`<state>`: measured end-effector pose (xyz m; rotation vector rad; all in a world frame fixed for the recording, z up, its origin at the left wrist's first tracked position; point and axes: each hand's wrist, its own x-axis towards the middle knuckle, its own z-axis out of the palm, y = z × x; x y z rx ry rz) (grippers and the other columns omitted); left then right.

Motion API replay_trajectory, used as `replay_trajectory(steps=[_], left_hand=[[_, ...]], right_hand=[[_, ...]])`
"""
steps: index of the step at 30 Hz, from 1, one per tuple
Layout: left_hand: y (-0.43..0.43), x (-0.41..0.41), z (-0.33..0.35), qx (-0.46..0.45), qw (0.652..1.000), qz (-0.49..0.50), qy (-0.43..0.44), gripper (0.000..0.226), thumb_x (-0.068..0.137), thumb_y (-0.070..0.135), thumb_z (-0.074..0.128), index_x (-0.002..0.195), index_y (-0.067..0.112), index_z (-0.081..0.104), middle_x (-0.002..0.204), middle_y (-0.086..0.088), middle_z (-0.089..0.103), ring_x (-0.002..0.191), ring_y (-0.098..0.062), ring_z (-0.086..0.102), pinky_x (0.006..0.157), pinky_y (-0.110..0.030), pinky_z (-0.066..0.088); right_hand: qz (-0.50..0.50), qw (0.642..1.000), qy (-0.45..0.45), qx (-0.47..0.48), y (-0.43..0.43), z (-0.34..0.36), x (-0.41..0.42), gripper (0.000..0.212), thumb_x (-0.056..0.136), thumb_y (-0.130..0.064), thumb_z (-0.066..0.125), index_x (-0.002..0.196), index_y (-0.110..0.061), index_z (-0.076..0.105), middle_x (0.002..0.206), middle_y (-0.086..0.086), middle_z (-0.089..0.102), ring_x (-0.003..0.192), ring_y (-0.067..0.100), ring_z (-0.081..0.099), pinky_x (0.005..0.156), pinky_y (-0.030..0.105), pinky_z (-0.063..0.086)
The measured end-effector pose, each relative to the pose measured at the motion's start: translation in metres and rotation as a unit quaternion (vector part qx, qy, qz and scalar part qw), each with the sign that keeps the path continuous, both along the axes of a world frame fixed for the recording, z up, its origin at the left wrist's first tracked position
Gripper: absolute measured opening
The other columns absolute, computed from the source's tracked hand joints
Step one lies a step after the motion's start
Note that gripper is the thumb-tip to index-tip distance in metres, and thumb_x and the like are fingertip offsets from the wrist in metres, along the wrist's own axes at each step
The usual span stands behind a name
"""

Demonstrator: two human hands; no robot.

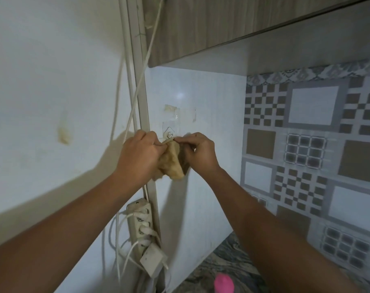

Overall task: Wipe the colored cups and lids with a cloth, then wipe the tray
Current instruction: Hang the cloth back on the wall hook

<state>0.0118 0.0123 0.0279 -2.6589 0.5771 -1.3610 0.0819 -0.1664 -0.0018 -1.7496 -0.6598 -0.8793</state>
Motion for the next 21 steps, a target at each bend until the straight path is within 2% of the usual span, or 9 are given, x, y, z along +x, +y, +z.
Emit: replay_trajectory(steps=[1, 4, 6, 8, 11, 13, 15, 17, 21], left_hand=[[0.007, 0.005, -0.007, 0.022, 1.0, -0.004, -0.017, 0.036, 0.065, 0.023, 0.086, 0.1, 0.02, 0.076, 0.09, -0.006, 0.064, 0.084, -0.035, 0.058, 0.065, -0.041, 0.051], [0.008, 0.012, -0.029, -0.009, 0.999, -0.012, -0.031, 0.032, 0.072, 0.017, 0.081, 0.104, 0.017, 0.075, 0.081, -0.006, 0.061, 0.079, -0.034, 0.057, 0.059, -0.038, 0.049], [0.0, 0.009, -0.045, -0.013, 1.0, -0.002, -0.025, 0.039, 0.07, 0.012, 0.078, 0.109, 0.014, 0.072, 0.081, -0.004, 0.061, 0.082, -0.033, 0.055, 0.058, -0.038, 0.051], [-0.006, 0.004, -0.055, -0.04, 0.999, 0.012, 0.013, 0.051, 0.071, 0.012, 0.074, 0.121, 0.014, 0.068, 0.089, -0.003, 0.063, 0.088, -0.032, 0.053, 0.06, -0.04, 0.054], [-0.014, -0.008, -0.061, -0.082, 0.994, 0.025, 0.06, 0.057, 0.075, 0.017, 0.069, 0.132, 0.018, 0.06, 0.102, -0.004, 0.064, 0.094, -0.032, 0.053, 0.065, -0.04, 0.056], [-0.022, -0.02, -0.067, -0.143, 0.981, 0.001, 0.13, 0.039, 0.083, 0.021, 0.061, 0.122, 0.023, 0.065, 0.1, -0.001, 0.065, 0.094, -0.028, 0.057, 0.066, -0.038, 0.056], [-0.027, -0.029, -0.077, -0.209, 0.954, -0.014, 0.217, 0.02, 0.091, 0.023, 0.053, 0.1, 0.025, 0.071, 0.091, 0.002, 0.069, 0.086, -0.022, 0.066, 0.068, -0.033, 0.055], [-0.029, -0.035, -0.093, -0.218, 0.933, -0.006, 0.285, 0.023, 0.092, 0.024, 0.053, 0.093, 0.023, 0.075, 0.095, 0.005, 0.074, 0.087, -0.019, 0.069, 0.075, -0.031, 0.056], [-0.029, -0.039, -0.113, -0.226, 0.917, -0.006, 0.327, 0.023, 0.089, 0.03, 0.055, 0.095, 0.027, 0.077, 0.099, 0.01, 0.076, 0.09, -0.012, 0.07, 0.083, -0.033, 0.057]], right_hand=[[0.01, 1.0, 0.017, 0.002, 0.0, -0.003, -0.001, 0.031, 0.091, 0.003, 0.063, 0.1, -0.019, 0.082, 0.092, -0.004, 0.071, 0.083, 0.004, 0.065, 0.081, 0.012, 0.049], [0.046, 0.995, 0.08, 0.027, 0.001, -0.014, -0.009, 0.024, 0.09, 0.001, 0.068, 0.101, -0.016, 0.082, 0.089, -0.005, 0.077, 0.08, 0.001, 0.067, 0.077, 0.017, 0.053], [0.068, 0.987, 0.123, 0.076, 0.002, -0.021, -0.013, 0.026, 0.087, 0.004, 0.07, 0.104, -0.013, 0.08, 0.09, 0.005, 0.078, 0.082, 0.01, 0.071, 0.078, 0.032, 0.061], [0.091, 0.972, 0.172, 0.128, 0.004, -0.026, -0.02, 0.026, 0.088, 0.003, 0.069, 0.106, -0.013, 0.078, 0.089, 0.014, 0.077, 0.079, 0.021, 0.073, 0.07, 0.041, 0.064], [0.052, 0.978, 0.195, 0.054, 0.004, -0.032, -0.025, 0.032, 0.085, 0.005, 0.061, 0.088, -0.019, 0.081, 0.079, -0.001, 0.077, 0.068, 0.016, 0.071, 0.059, 0.036, 0.06], [0.02, 0.975, 0.221, 0.002, 0.001, -0.038, -0.028, 0.029, 0.082, 0.002, 0.059, 0.069, -0.018, 0.075, 0.065, -0.003, 0.07, 0.06, 0.019, 0.066, 0.06, 0.047, 0.061], [0.008, 0.97, 0.245, -0.012, -0.003, -0.044, -0.029, 0.015, 0.081, -0.003, 0.062, 0.074, -0.009, 0.074, 0.068, 0.006, 0.072, 0.062, 0.029, 0.068, 0.065, 0.054, 0.06], [0.008, 0.969, 0.247, -0.022, -0.007, -0.049, -0.032, 0.011, 0.081, -0.006, 0.064, 0.08, -0.006, 0.075, 0.081, 0.01, 0.075, 0.074, 0.035, 0.072, 0.067, 0.055, 0.06], [0.003, 0.966, 0.256, -0.044, -0.012, -0.057, -0.038, 0.013, 0.088, -0.013, 0.065, 0.089, -0.014, 0.078, 0.096, 0.001, 0.078, 0.084, 0.024, 0.075, 0.074, 0.051, 0.062]])
